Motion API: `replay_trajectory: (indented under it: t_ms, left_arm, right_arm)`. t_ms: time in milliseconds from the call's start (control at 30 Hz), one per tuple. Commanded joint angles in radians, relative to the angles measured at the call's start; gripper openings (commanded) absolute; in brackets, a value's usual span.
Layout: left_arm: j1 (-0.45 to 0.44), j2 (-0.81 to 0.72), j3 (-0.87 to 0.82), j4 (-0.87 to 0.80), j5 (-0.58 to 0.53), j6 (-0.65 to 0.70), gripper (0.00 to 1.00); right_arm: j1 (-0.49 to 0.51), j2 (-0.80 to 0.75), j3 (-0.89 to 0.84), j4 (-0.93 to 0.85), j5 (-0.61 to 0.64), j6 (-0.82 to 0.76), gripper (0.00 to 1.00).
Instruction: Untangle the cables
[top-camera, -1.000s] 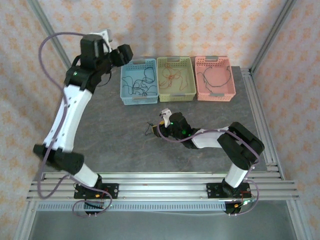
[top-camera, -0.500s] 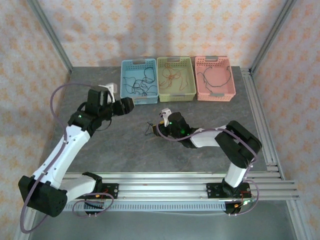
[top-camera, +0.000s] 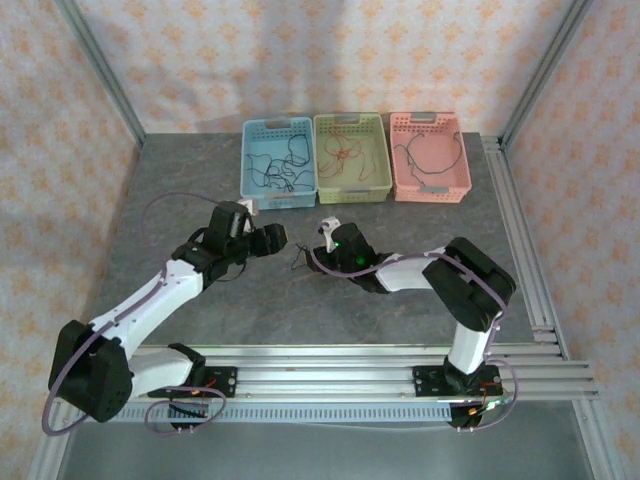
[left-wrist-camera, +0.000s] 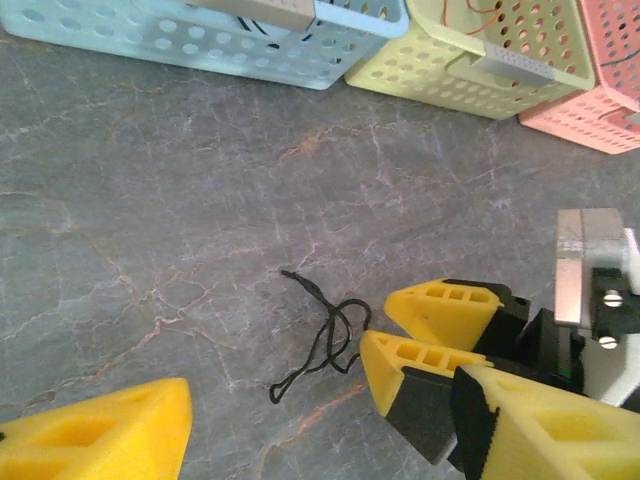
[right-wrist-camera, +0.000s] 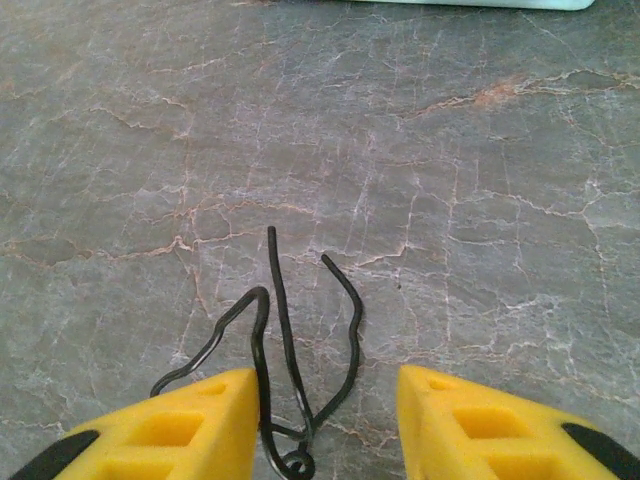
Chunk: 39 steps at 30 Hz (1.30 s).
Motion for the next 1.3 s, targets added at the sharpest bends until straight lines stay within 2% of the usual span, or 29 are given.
replay_trajectory:
  t_ms: [0, 100, 200, 333, 467, 533, 700, 767, 1067, 1267]
  left_arm:
    - [-0.003, 0.009, 0.027, 0.099, -0.048, 0.005, 0.69]
    - [-0.003, 0.030, -0.018, 0.162, -0.036, 0.005, 0.68]
    - [-0.005, 0.054, -0.060, 0.220, -0.026, 0.005, 0.67]
    - [-0.026, 0.087, -0.090, 0.275, -0.009, 0.005, 0.65]
    - [-0.071, 0.116, -0.079, 0.275, -0.010, 0.045, 0.64]
    - [-0.091, 0.121, -0.072, 0.270, -0.009, 0.053, 0.64]
    - [-0.094, 0.148, -0.069, 0.284, -0.013, 0.064, 0.62]
    - [-0.095, 0.152, -0.071, 0.290, -0.016, 0.076, 0.61]
    - [-0.096, 0.083, -0.102, 0.335, 0.040, 0.071, 0.60]
    - [-0.114, 0.076, -0.102, 0.344, 0.072, 0.082, 0.60]
  right_arm:
    - [0.005, -0.002, 0.021, -0.016, 0.021, -0.001, 0.35]
    - [0.005, 0.003, 0.025, -0.018, 0.013, -0.002, 0.28]
    - [0.005, 0.010, 0.031, -0.022, 0.003, -0.005, 0.17]
    - [0.005, 0.017, 0.040, -0.038, 0.004, -0.006, 0.17]
    - [0.005, 0.019, 0.044, -0.044, 0.010, -0.004, 0.25]
    - [0.005, 0.020, 0.048, -0.049, 0.017, -0.004, 0.25]
    - [0.005, 0.017, 0.047, -0.050, 0.016, -0.009, 0.06]
    - [0.005, 0.005, 0.038, -0.041, 0.023, -0.012, 0.00]
    - [0.000, -0.101, -0.047, 0.043, 0.068, -0.017, 0.00]
    - [-0.043, -0.140, -0.109, 0.158, -0.028, 0.068, 0.00]
